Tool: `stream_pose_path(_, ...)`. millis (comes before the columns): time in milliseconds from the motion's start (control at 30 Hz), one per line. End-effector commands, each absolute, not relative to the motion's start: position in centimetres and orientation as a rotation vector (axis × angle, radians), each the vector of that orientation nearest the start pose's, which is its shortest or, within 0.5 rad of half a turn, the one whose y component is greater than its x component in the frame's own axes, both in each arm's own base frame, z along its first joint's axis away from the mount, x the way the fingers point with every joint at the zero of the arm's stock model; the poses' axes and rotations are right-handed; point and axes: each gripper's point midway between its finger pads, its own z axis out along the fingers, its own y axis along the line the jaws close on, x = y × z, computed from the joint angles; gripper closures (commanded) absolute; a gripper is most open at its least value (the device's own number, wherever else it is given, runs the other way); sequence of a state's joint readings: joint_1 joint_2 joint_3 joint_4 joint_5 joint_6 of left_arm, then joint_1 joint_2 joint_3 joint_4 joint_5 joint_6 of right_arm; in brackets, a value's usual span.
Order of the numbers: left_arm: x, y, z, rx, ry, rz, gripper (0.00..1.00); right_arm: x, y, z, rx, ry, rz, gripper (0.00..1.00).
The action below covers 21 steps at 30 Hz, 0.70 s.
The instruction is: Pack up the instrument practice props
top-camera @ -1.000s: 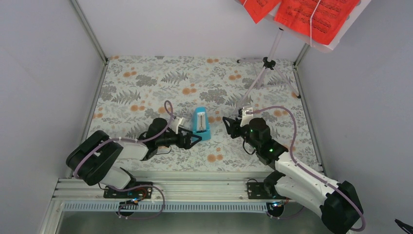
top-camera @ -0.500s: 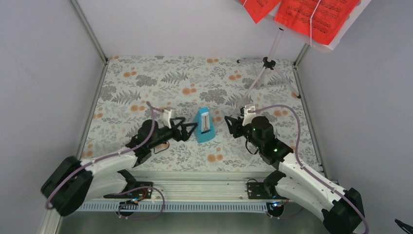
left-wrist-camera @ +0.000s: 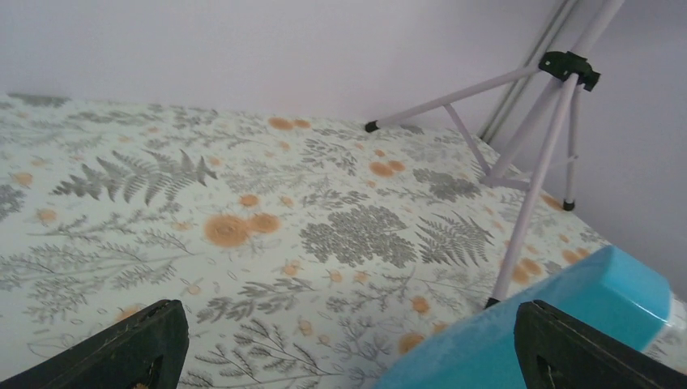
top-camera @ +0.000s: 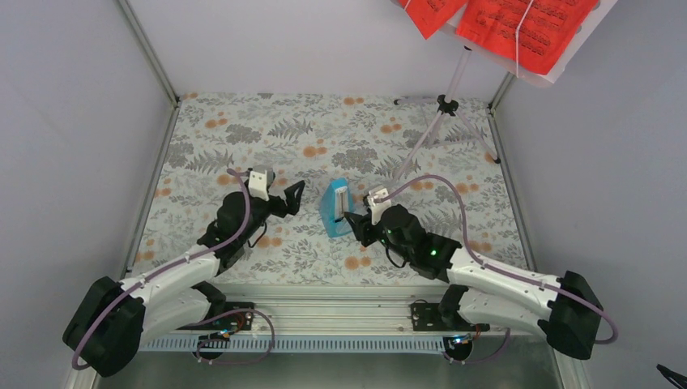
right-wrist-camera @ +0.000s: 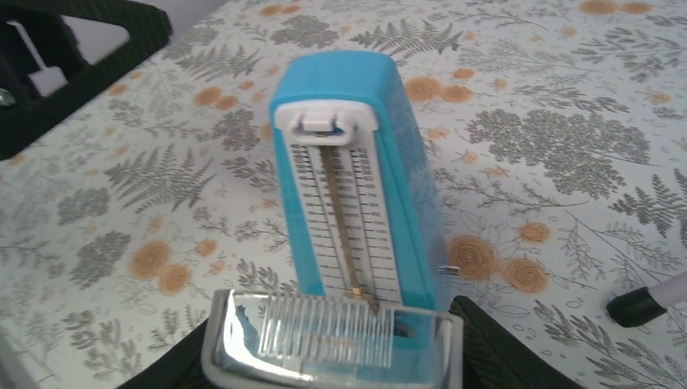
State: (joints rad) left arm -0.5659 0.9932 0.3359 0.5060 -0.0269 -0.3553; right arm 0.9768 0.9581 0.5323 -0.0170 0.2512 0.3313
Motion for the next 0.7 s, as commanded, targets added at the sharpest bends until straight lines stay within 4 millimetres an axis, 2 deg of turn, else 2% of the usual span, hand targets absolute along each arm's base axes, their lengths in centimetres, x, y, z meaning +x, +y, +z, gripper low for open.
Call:
stream_pose_path(0, 30.3, -17.6, 19.7, 0.190, 1.699, -0.562, 0.00, 23.8, 25.8, 20.3, -0.407, 1.907, 0.553, 0.53)
stream_pose_path(333, 30.5, -18.4, 19.5, 0.201, 1.667, -0.587, 0.00, 24.6, 27.0, 20.9, -0.422, 1.878, 0.544, 0.53)
stream_pose_path(667, 30.3, -19.4, 19.4, 0.208, 1.683, -0.663, 0.00, 24.7, 28.2, 20.2, -0.453, 1.867, 0.552, 0.52)
